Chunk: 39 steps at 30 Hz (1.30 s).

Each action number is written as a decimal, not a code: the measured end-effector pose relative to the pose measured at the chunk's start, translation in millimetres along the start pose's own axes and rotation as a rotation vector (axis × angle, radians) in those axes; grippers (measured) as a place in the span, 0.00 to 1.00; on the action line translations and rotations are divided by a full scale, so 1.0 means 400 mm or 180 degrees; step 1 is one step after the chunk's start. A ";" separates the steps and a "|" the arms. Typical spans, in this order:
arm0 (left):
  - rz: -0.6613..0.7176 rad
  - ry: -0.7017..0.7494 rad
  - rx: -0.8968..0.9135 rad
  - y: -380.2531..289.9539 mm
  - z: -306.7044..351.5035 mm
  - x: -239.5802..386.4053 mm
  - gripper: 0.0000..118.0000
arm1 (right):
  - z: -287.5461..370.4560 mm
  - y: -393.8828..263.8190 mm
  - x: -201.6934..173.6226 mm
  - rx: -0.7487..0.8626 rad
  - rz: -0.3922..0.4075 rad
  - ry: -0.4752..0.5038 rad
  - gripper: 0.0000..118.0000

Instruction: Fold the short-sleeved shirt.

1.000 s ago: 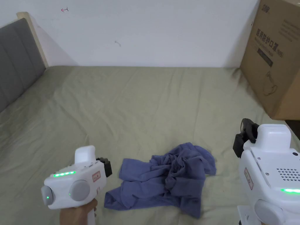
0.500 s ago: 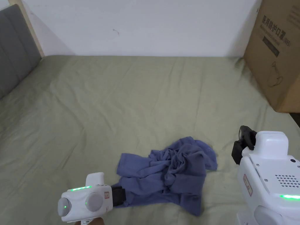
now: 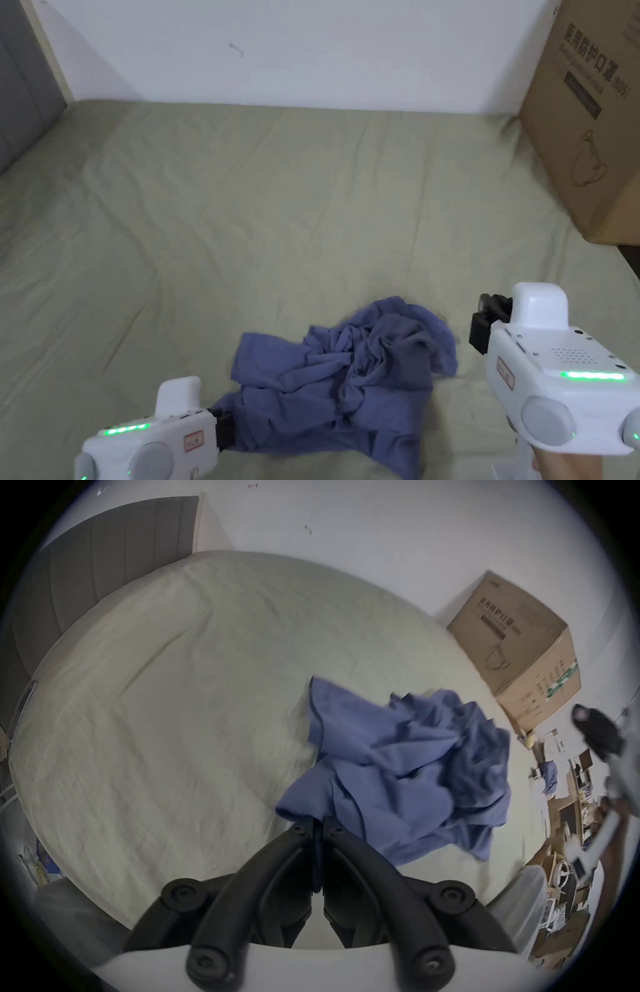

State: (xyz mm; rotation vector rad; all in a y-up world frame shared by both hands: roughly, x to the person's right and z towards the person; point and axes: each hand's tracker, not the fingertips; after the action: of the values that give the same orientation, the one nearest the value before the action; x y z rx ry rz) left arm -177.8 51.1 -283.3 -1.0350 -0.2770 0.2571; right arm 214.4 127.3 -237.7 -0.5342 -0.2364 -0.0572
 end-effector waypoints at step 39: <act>0.0145 -0.0371 0.1214 0.355 0.275 -0.025 0.03 | -0.043 0.283 0.079 0.0323 -0.0058 0.0108 0.02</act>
State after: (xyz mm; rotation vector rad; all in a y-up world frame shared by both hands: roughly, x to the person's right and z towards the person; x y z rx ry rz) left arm -236.1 205.5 -354.8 -0.6507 -0.2963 0.3957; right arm 261.5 216.1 -300.9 -0.4299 -0.2100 -0.0715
